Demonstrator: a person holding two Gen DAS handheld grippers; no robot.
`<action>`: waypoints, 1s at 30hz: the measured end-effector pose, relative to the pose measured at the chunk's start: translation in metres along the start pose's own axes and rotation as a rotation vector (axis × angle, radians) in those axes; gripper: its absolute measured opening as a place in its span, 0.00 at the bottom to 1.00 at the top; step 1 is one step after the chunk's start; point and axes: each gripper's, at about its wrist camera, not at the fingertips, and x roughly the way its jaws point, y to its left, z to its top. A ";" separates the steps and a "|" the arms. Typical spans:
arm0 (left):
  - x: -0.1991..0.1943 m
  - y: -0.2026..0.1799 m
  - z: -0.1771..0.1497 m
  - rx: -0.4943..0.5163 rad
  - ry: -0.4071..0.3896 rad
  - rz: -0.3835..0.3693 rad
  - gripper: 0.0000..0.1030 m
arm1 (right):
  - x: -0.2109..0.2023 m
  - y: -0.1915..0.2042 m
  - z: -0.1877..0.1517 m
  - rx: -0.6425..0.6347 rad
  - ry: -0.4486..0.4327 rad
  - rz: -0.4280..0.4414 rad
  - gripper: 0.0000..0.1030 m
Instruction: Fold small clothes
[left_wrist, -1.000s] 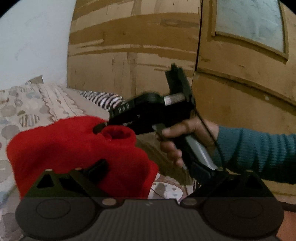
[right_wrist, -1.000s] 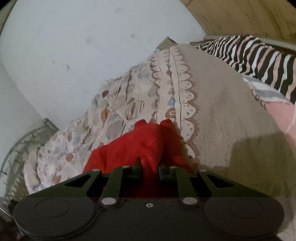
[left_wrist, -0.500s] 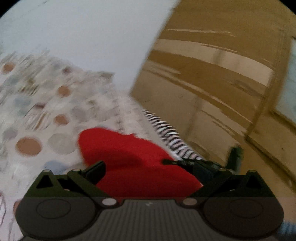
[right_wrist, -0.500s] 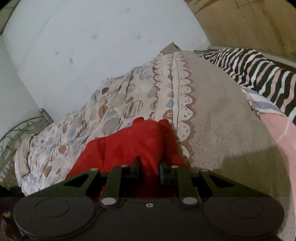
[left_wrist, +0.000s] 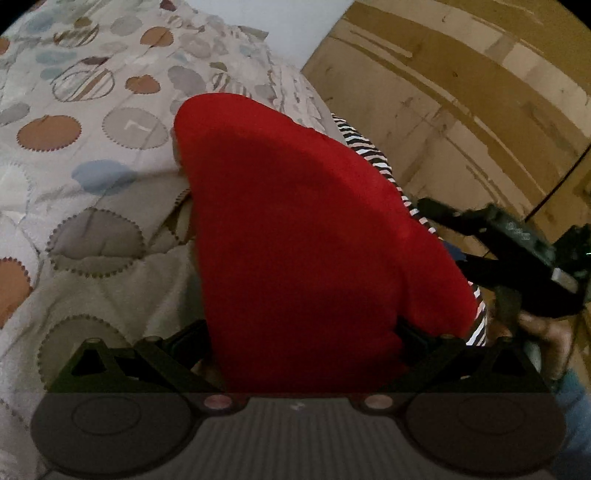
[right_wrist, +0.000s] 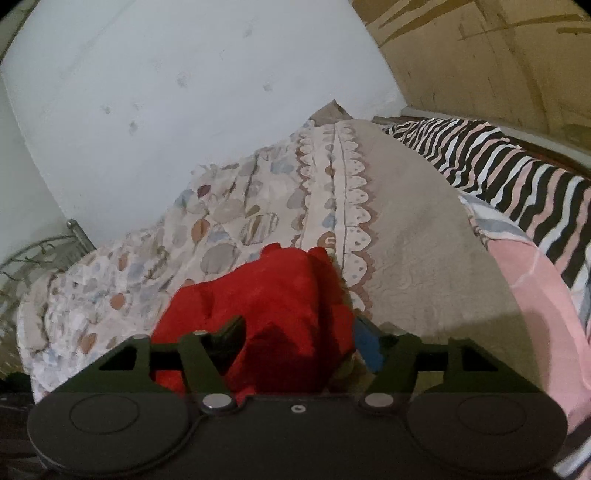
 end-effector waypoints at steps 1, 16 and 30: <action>0.002 0.001 0.002 -0.001 0.005 -0.003 1.00 | -0.005 0.000 -0.001 0.010 0.001 0.007 0.77; 0.001 -0.012 -0.011 0.031 -0.008 0.028 1.00 | -0.025 0.004 -0.009 0.055 -0.039 -0.017 0.99; -0.002 -0.014 -0.016 0.033 -0.032 0.043 1.00 | 0.079 0.003 0.003 -0.295 -0.042 -0.256 0.99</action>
